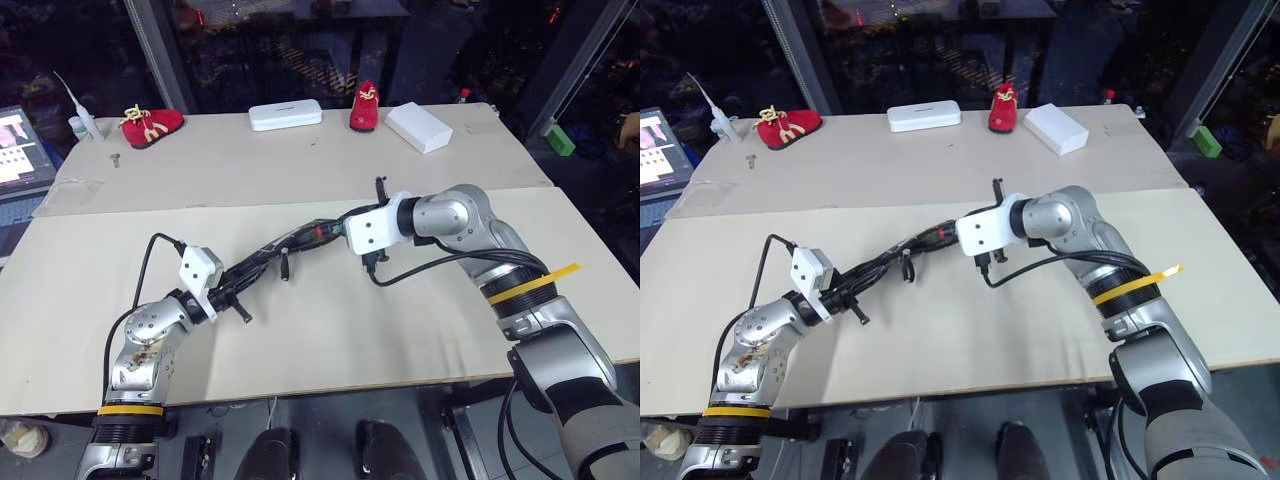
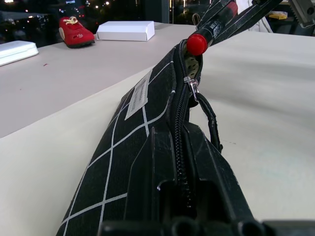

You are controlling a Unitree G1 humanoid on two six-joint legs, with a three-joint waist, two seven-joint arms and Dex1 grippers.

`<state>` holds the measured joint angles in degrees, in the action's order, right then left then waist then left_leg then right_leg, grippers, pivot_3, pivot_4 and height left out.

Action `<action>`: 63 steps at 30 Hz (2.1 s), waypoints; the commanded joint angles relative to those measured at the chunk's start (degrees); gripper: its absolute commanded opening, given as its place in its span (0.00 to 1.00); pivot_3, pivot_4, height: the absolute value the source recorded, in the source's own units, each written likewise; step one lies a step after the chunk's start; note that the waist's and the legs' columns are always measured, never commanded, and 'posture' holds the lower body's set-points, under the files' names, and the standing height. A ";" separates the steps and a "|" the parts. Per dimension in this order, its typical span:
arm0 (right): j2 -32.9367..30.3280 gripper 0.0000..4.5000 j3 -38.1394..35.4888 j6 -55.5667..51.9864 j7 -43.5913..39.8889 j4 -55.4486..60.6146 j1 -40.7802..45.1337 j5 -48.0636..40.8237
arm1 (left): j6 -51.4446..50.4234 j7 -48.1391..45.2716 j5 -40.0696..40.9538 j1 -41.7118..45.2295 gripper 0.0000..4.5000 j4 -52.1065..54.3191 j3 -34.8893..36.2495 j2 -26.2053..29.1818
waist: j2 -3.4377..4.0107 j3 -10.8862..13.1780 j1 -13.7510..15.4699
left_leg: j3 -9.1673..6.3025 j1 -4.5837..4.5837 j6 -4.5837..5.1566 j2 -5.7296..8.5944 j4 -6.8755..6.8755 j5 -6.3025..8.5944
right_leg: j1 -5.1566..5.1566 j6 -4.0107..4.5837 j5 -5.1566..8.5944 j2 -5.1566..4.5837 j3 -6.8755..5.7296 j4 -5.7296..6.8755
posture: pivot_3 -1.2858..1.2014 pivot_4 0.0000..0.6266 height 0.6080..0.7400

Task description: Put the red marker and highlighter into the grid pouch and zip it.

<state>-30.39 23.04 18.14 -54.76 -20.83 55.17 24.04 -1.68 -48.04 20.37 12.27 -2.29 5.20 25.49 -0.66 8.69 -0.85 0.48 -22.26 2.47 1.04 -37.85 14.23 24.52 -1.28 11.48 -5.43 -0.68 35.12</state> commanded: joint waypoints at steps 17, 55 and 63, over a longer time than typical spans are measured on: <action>12.30 0.11 7.21 5.82 10.34 -18.40 9.63 7.14 | 3.63 -1.08 0.11 0.91 0.00 -2.60 0.35 -0.29 | 0.00 0.00 -0.34 | 0.04 0.05 -0.01 -0.02 -0.01 -0.01 | 0.03 0.00 0.00 0.07 0.03 0.08 | 0.52 0.24 1.00; -3.02 0.64 -9.16 -37.89 -21.89 13.49 -7.52 -36.77 | 4.39 -0.54 0.12 0.59 0.00 -3.04 0.58 -0.90 | 0.00 0.00 -0.10 | -0.03 0.06 0.06 -0.06 0.00 0.04 | -0.09 0.00 0.00 -0.09 0.02 -0.02 | 0.52 0.24 1.00; 14.95 0.64 -4.30 -63.12 2.55 14.92 -10.29 -32.47 | 4.14 -0.92 0.06 1.17 0.00 -3.42 0.05 -1.03 | 0.00 -0.01 0.12 | -0.05 -0.04 -0.11 -0.25 -0.01 -0.06 | 0.26 0.26 -0.15 0.10 0.03 0.21 | 0.52 0.24 1.00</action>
<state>-16.72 21.07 -42.20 -56.12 -7.11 42.43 -8.83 1.30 -48.67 20.33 12.83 -6.61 4.82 24.22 -0.66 8.68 -0.73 0.43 -22.44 2.29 0.93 -37.87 14.13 24.94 -1.03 11.33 -5.38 -0.63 35.42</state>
